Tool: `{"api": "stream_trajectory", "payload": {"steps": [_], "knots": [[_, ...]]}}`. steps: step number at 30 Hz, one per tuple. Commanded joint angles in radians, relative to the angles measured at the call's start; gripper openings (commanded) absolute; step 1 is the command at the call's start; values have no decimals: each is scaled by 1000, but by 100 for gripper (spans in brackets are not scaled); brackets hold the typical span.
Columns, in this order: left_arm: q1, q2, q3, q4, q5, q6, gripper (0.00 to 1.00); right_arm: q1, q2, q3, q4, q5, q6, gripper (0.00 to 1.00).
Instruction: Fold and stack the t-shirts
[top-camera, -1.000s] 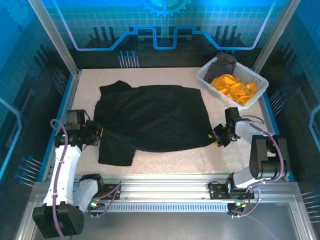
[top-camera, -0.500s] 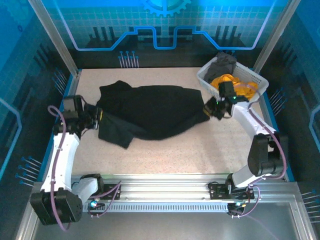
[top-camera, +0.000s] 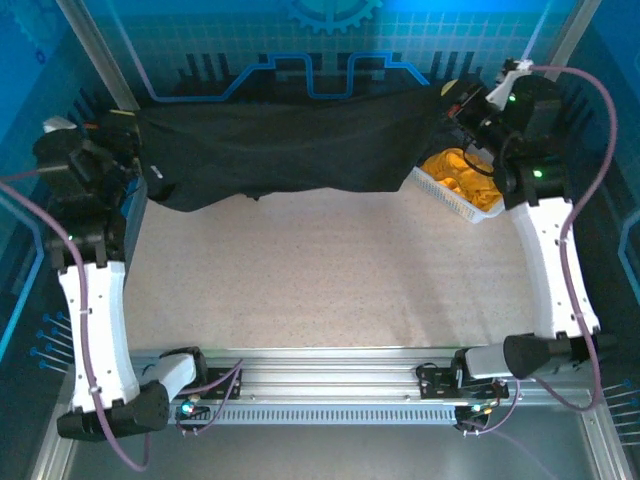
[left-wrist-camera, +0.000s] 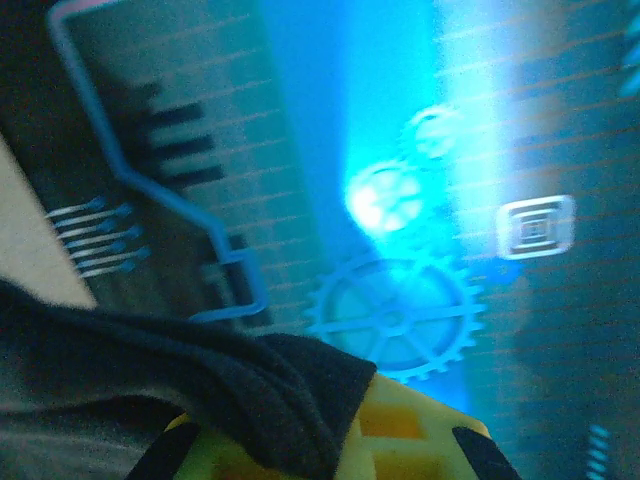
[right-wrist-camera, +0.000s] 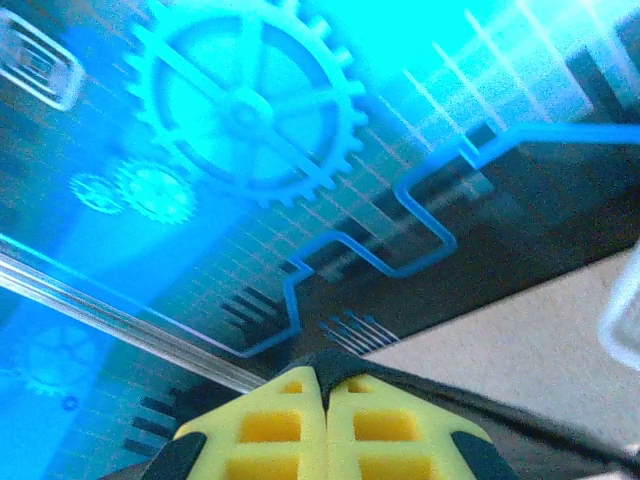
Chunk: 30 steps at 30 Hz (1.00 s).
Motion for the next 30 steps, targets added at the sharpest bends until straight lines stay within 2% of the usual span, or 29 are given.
{"api": "stream_trajectory", "payload": {"steps": [1, 6, 9, 12, 18, 22, 26, 28, 30], "knots": [[13, -24, 86, 77, -82, -7, 0, -19, -43, 43, 80, 23, 18, 0], [19, 73, 131, 87, -58, -70, 0, -11, 37, 69, 141, -43, 68, 0], [31, 176, 146, 131, 3, -95, 0, 5, 155, 149, 162, -94, 76, 0], [55, 320, 214, 144, 109, -83, 0, 18, 299, 263, 174, -155, 91, 0], [100, 535, 350, 218, 266, -145, 0, 33, 599, 644, 69, -233, 124, 0], [109, 604, 499, 223, 283, -172, 0, 35, 742, 908, -40, -236, 135, 0], [108, 646, 646, 168, 318, -204, 0, 19, 761, 973, -69, -225, 155, 0], [108, 611, 652, 110, 328, -205, 0, 8, 731, 953, -104, -215, 141, 0], [107, 542, 626, -24, 298, -164, 0, -2, 678, 895, -155, -199, 124, 0]]}}
